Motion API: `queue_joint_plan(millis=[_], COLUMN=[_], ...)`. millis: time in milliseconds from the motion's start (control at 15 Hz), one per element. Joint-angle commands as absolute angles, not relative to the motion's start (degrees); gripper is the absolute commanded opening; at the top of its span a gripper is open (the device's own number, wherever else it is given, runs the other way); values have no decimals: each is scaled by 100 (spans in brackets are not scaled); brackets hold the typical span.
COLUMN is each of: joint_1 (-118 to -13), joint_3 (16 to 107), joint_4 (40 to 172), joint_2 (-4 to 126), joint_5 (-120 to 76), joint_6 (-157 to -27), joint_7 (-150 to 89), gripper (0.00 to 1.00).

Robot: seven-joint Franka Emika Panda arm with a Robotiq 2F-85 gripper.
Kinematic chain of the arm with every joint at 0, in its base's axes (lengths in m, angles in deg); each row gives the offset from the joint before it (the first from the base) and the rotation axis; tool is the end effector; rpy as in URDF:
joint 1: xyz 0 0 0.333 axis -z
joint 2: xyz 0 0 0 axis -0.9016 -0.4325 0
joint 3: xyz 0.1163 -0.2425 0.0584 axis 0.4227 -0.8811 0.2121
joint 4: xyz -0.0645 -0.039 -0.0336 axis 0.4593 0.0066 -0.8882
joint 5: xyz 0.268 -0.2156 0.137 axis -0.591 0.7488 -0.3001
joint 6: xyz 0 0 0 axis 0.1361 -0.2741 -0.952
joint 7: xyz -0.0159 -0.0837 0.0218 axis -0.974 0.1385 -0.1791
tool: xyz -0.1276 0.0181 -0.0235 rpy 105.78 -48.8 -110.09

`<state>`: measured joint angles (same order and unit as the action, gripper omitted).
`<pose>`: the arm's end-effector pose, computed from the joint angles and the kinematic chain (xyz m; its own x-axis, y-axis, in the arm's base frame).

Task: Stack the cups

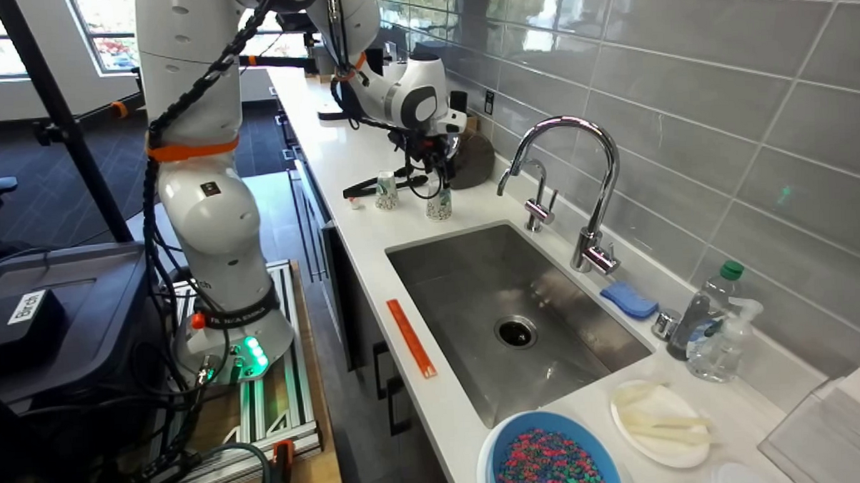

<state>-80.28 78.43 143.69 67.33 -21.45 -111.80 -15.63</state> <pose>0.4711 0.2638 0.2574 0.9544 0.1903 0.2298 0.2142 -0.9732 -0.0837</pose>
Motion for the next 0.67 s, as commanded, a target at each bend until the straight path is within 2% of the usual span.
queue_joint_plan(millis=[0,600], joint_1=[-8220,-8579], joint_3=[7656,7312], joint_4=[14281,13982], joint_2=[6474,6081], joint_5=[-1856,-1690], joint_6=[-11478,-11771], joint_7=[-1284,-926], gripper=[100,100])
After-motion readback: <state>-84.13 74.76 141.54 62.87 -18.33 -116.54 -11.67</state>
